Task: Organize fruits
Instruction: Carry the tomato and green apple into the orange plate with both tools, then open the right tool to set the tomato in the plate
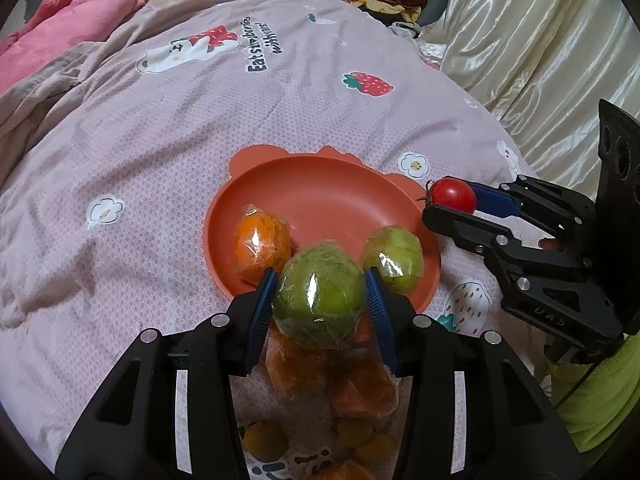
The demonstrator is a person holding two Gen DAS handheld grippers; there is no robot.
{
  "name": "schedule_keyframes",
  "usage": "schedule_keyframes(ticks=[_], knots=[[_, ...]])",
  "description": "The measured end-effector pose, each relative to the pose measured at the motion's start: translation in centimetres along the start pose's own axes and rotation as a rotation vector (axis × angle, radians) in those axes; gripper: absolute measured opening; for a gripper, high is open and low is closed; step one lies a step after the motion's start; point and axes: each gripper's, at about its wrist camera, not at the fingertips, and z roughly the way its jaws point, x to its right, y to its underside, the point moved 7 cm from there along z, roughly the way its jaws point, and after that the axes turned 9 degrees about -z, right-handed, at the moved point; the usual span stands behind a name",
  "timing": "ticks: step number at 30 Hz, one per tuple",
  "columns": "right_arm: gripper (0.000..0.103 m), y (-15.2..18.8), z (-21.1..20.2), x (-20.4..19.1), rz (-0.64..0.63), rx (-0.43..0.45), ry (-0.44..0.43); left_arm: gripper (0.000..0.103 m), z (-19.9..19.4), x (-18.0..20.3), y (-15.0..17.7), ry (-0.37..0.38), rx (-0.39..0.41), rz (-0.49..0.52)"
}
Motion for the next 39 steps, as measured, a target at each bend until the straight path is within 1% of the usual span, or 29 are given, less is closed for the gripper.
schedule_keyframes(ticks=[8,13,26,39], knots=[[0.028,-0.2,1.1,-0.3,-0.020,-0.028,0.013,0.037,0.0,-0.1,0.0,0.007,-0.001,-0.003],[0.028,-0.2,1.7,-0.6,-0.035,-0.049,0.005,0.037,-0.1,-0.1,0.1,0.010,-0.003,-0.007],[0.028,-0.4,3.1,0.0,-0.038,-0.093,0.020,0.037,-0.2,0.1,0.2,0.021,0.004,-0.006],[0.028,-0.5,3.8,0.0,-0.051,-0.115,0.029,0.037,-0.5,-0.4,0.6,0.023,0.011,-0.016]])
